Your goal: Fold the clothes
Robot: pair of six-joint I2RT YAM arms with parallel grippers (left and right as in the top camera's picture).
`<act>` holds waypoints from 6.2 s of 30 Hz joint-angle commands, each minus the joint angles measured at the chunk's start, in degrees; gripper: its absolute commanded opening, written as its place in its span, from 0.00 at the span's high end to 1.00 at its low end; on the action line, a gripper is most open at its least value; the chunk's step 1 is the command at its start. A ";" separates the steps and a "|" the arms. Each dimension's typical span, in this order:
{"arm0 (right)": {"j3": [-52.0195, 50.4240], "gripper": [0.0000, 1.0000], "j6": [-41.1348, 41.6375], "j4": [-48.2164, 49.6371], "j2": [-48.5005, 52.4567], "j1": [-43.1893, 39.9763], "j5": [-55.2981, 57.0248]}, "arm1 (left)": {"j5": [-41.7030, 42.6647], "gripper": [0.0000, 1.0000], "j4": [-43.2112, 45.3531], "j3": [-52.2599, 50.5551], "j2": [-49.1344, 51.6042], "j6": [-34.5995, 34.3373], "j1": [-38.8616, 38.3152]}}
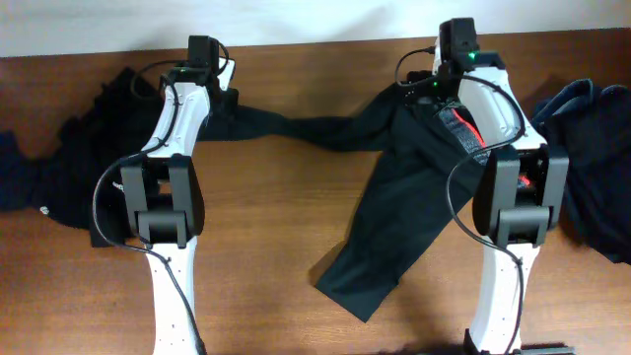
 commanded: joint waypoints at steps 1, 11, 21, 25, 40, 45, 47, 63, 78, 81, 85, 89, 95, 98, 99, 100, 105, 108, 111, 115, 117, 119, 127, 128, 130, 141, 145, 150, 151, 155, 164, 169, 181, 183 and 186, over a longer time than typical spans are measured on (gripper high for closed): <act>-0.70 0.17 -1.11 2.58 -0.02 -0.11 -3.08 | -0.22 0.99 -0.70 -1.42 5.11 -0.13 0.46; -0.72 0.28 -1.11 5.70 3.32 -0.07 -6.40 | -0.22 0.99 -0.79 -1.42 5.11 -0.11 0.46; -0.72 0.38 -1.09 9.42 5.05 -0.15 -6.45 | -0.22 0.99 -0.79 -1.42 5.11 -0.13 0.46; -0.72 0.60 -1.11 10.73 5.70 -0.15 -6.40 | -0.20 0.99 -0.76 -1.42 5.11 -0.13 0.46; -0.72 0.96 -0.44 17.57 5.70 -2.08 -0.87 | -0.24 0.99 -0.96 -1.42 5.11 -1.22 0.35; -0.72 0.96 5.11 17.70 5.70 -4.59 2.84 | -0.26 0.99 -0.96 -1.42 5.11 -1.22 0.35; -0.72 0.96 5.57 17.73 5.70 -5.51 2.86 | -0.37 0.99 -0.94 -1.42 5.11 -1.22 0.35; -0.72 0.83 5.68 22.21 5.70 -7.30 2.89 | -5.90 0.99 1.22 -1.42 5.11 -1.62 0.35; -0.44 0.01 5.64 18.12 1.70 -7.34 2.73 | -11.50 0.01 -0.74 6.78 4.87 -1.68 0.28; -0.44 0.01 5.64 15.76 -1.07 -7.30 2.56 | -10.08 0.01 -5.99 12.33 4.87 -4.04 0.24; -0.44 0.01 5.64 10.69 -5.86 -7.30 2.43 | -3.61 0.01 -14.97 21.38 4.87 -7.34 0.24; -0.44 0.02 5.62 7.82 -10.01 -7.30 2.43 | -1.62 0.01 -20.76 28.63 4.87 -9.01 0.00; -0.44 0.01 5.40 0.72 -16.90 -7.30 2.40 | -1.60 0.01 -30.01 39.89 4.87 -9.25 -0.20; -0.44 0.01 5.42 -3.52 -20.00 -7.28 2.40 | -1.03 0.01 -35.71 45.62 4.87 -10.27 -0.44; -0.44 0.01 5.42 -5.14 -21.07 -7.30 2.38 | -0.31 0.01 -37.83 47.65 4.87 -10.27 -0.61; -0.44 0.01 5.42 -7.08 -22.29 -7.30 2.32 | 0.59 0.01 -39.65 49.31 4.87 -10.25 -0.83; -0.44 0.01 5.38 -16.26 -27.56 -7.30 -2.73 | 4.55 0.01 -47.28 52.83 2.56 -10.23 -3.41; -0.44 0.01 5.18 -21.51 -30.12 -7.28 -5.81 | 4.61 0.01 -50.88 52.83 0.55 -9.99 -5.53; -0.44 0.01 5.16 -26.23 -32.26 -7.28 -7.56 | 5.11 0.01 -51.41 52.83 -1.38 -9.33 -7.74; -0.44 0.01 5.18 -31.32 -34.69 -7.30 -7.54 | 4.81 0.01 -51.41 52.78 -4.66 -8.74 -11.69; -0.44 0.01 5.16 -34.27 -36.22 -7.30 -7.50 | 4.81 0.01 -51.41 52.78 -6.36 -8.74 -13.46; -0.44 0.01 4.98 -37.46 -38.10 -7.30 -7.26 | 4.81 0.01 -51.41 52.74 -8.44 -8.74 -14.99; -0.44 0.02 5.79 -46.53 -48.41 -7.34 -2.29 | 4.81 0.01 -51.41 45.97 -20.31 -8.76 -17.33; -0.44 0.01 6.23 -46.69 -49.20 -7.34 -2.27 | 4.81 0.01 -51.41 44.26 -21.73 -8.76 -17.33; -0.44 0.01 7.21 -46.93 -51.45 -7.34 -2.29 | 4.90 0.01 -51.41 38.77 -25.57 -9.22 -17.35; -0.46 0.01 7.39 -45.66 -52.76 -7.37 -0.66 | 8.02 0.01 -50.05 -2.36 -40.68 -10.49 -24.87; -0.46 0.01 7.37 -43.80 -52.06 -9.25 -0.13 | 10.51 0.01 -46.05 -16.24 -40.70 -10.49 -28.46; -0.46 0.01 7.34 -42.71 -50.73 -14.05 -0.55 | 16.00 0.04 -38.97 -30.23 -40.70 -10.38 -30.18; -0.46 0.01 7.34 -42.29 -50.34 -15.17 -1.25 | 16.68 0.05 -37.73 -32.41 -40.70 -10.19 -30.45; -0.46 0.01 6.49 -40.19 -48.41 -18.86 -6.32 | 21.46 0.04 -33.99 -39.93 -40.70 -3.98 -31.82; -0.46 0.01 4.96 -38.18 -42.88 -20.04 -12.07 | 29.09 0.04 -32.22 -42.82 -40.70 11.56 -35.80; -0.46 0.01 4.96 -36.98 -41.18 -20.06 -12.92 | 31.34 0.04 -30.49 -43.50 -40.65 14.25 -36.89; -0.46 0.01 3.63 -36.02 -41.18 -20.04 -14.43 | 33.46 0.09 -19.26 -51.19 -40.48 14.32 -36.94; -0.46 0.01 3.63 -36.02 -41.18 -20.04 -14.40 | 33.79 0.11 -17.92 -52.54 -40.44 14.29 -36.94; -0.46 0.01 3.63 -36.04 -41.18 -20.04 -14.40 | 34.18 0.17 -16.35 -54.10 -40.44 14.27 -36.94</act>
